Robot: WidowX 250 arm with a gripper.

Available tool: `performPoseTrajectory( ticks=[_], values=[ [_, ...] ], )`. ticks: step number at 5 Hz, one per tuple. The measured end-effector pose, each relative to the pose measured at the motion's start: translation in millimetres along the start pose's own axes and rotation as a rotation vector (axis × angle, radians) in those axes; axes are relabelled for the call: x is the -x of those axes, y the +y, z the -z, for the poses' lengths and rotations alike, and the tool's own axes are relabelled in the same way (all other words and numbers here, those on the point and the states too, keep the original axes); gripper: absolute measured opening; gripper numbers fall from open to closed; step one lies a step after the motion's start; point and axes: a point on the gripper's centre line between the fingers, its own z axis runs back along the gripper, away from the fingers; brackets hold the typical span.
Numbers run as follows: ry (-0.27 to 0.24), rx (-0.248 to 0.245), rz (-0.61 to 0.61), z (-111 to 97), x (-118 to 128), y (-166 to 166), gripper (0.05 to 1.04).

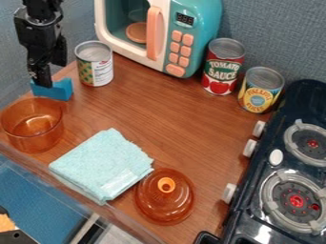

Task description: Put the orange pot on the top right side of the table

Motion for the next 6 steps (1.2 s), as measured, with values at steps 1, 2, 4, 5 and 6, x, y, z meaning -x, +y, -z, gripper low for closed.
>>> performPoseTrajectory(
  ticks=[1, 2, 4, 5, 6],
  values=[
    [0.012, -0.031, -0.002, 10.9, 2.8, 5.2, 1.000],
    [0.056, -0.026, -0.013, 15.3, 10.9, 9.6, 1.000],
    [0.091, 0.045, -0.135, -17.7, 9.1, 19.3, 1.000],
    [0.097, 0.069, -0.179, -42.7, 9.2, 31.0, 1.000],
    [0.085, 0.036, -0.318, -53.5, 5.5, 57.3, 1.000]
  ],
)
